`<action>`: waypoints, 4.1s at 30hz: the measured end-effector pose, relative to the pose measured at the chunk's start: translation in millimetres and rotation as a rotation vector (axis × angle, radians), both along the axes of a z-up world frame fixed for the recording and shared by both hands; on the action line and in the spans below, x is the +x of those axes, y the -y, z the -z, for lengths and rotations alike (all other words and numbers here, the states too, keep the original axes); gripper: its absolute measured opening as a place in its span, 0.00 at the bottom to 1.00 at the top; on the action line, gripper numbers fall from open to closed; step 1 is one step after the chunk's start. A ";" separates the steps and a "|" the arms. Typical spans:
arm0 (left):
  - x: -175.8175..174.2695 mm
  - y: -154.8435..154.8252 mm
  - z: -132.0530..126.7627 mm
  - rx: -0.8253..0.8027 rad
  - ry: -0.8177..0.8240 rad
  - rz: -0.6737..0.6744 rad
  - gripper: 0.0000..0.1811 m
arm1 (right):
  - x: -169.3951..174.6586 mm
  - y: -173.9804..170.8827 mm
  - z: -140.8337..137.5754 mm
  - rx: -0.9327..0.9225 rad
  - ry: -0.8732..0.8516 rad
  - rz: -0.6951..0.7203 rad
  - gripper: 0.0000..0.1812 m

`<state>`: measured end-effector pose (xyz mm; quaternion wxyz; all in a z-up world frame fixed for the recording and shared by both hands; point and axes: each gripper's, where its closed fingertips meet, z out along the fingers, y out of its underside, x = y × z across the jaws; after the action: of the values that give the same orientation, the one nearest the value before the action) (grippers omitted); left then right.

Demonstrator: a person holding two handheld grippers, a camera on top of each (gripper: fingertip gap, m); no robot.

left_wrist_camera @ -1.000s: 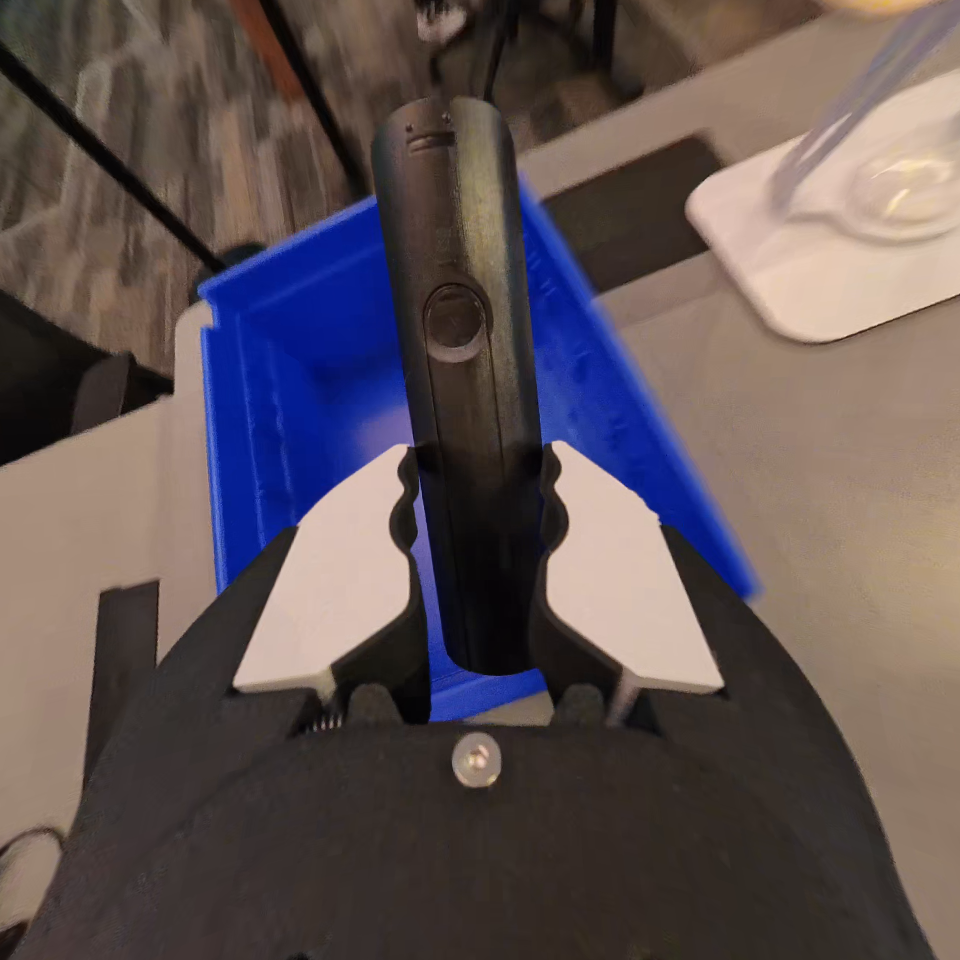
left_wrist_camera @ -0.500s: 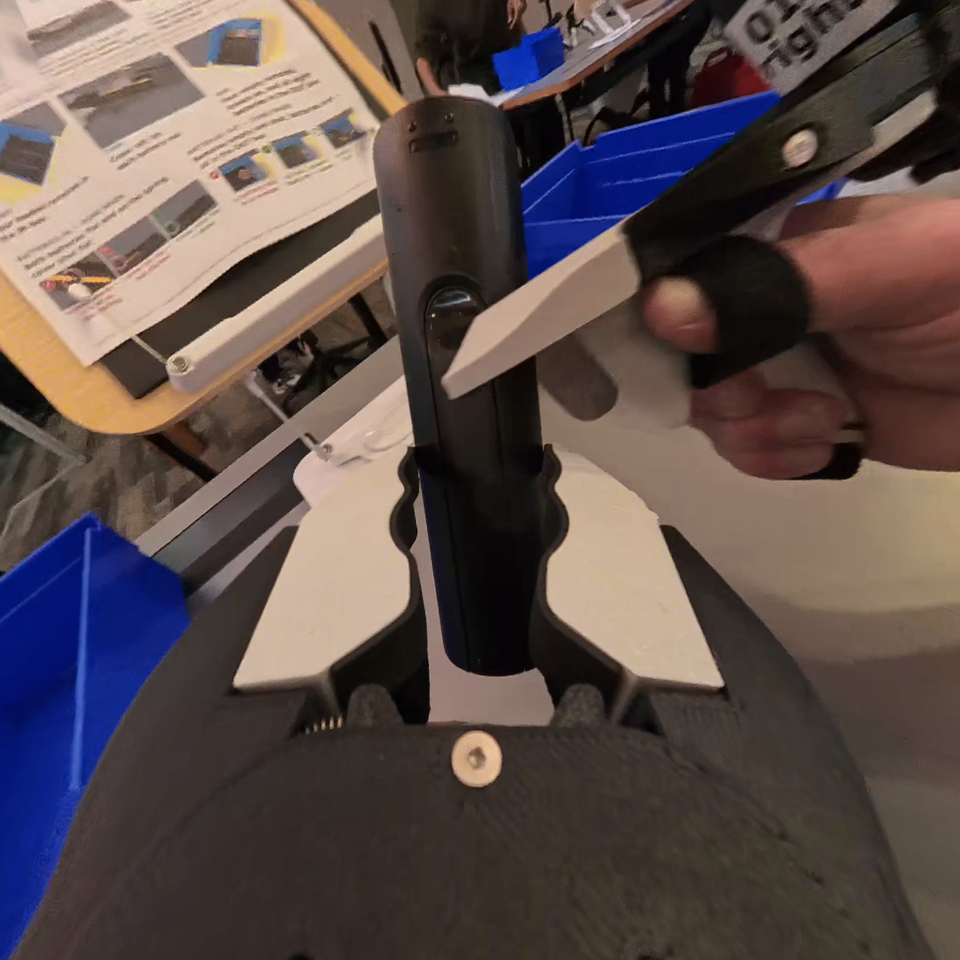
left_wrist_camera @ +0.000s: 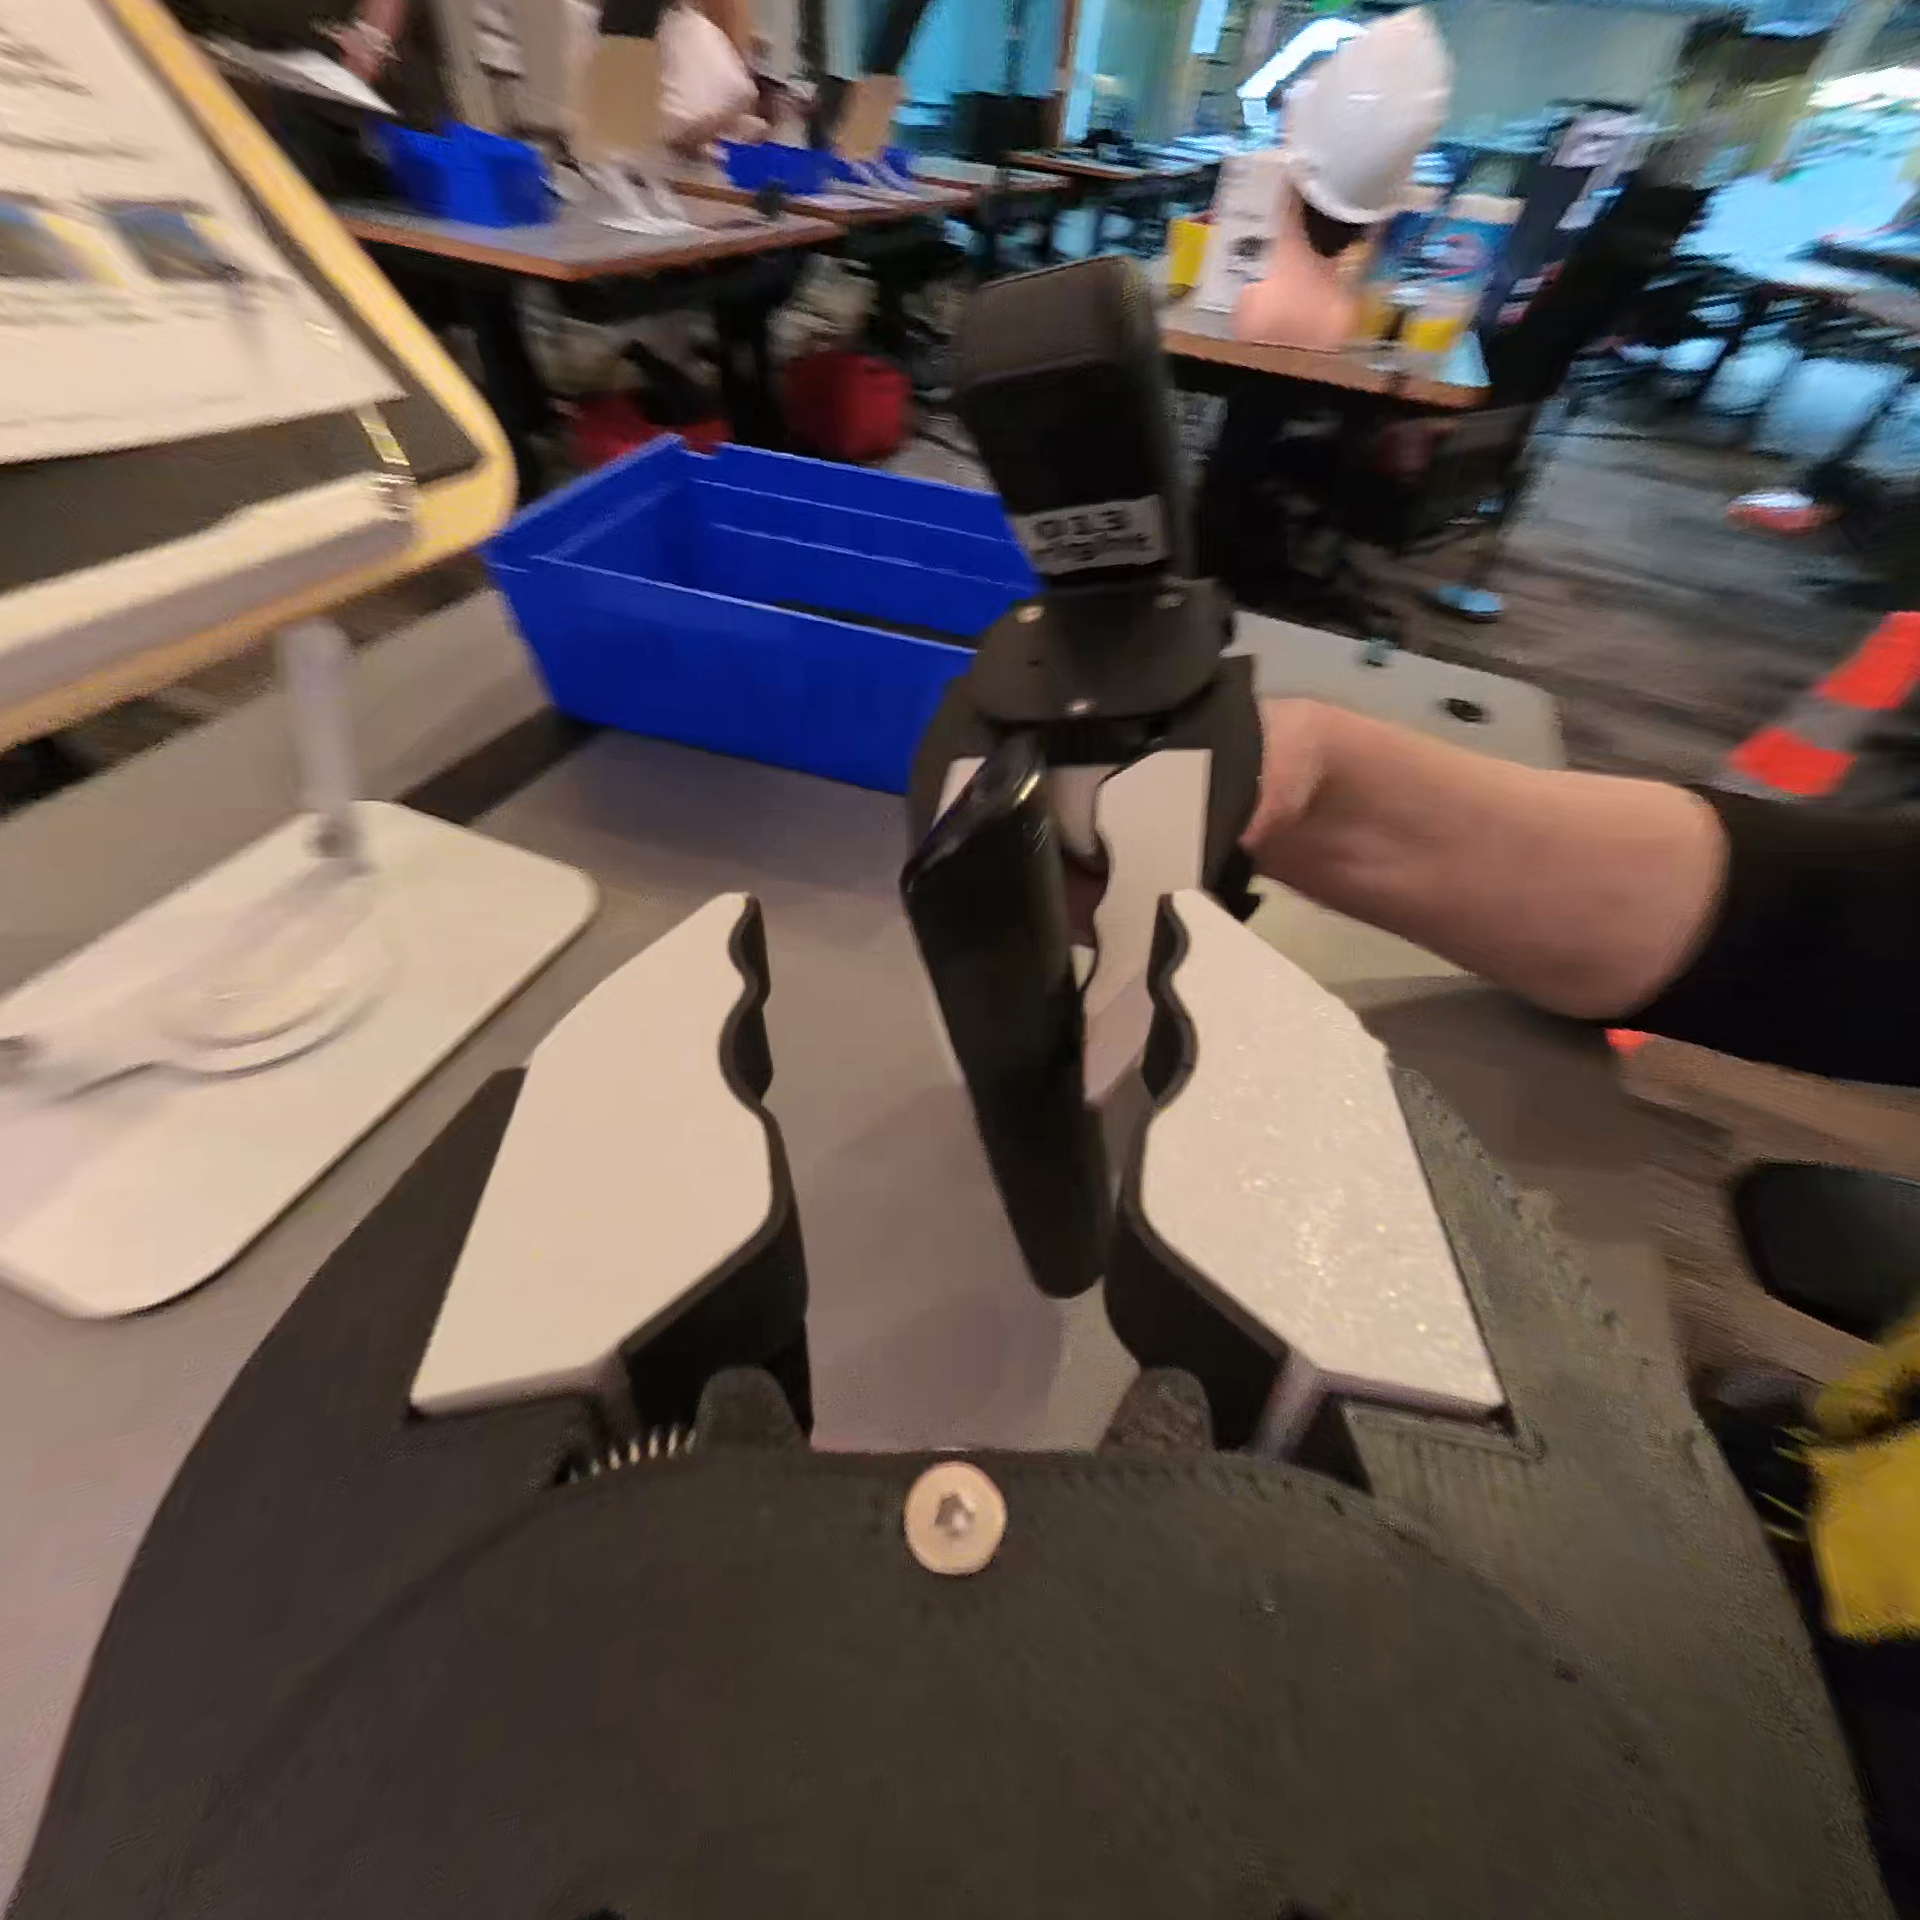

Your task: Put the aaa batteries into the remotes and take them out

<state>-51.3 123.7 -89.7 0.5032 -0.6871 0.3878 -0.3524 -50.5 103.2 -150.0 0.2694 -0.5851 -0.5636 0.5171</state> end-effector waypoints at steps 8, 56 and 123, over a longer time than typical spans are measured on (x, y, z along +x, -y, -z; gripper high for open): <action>26.3 3.0 25.5 -0.038 -0.070 0.157 0.16 | -11.3 11.2 10.2 0.020 -0.017 -0.144 0.13; 12.1 -16.4 35.3 0.126 0.047 -0.037 0.13 | -12.9 -27.9 17.7 -0.113 -0.224 0.258 0.16; 0.2 -33.8 37.9 0.114 0.069 -0.147 0.14 | -14.3 -35.9 31.6 -0.012 -0.034 0.306 0.18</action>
<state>-51.1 157.5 -127.6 0.5791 -0.6713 0.3384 -0.3155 -64.8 139.1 -181.6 0.3511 -0.6570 -0.4599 0.4834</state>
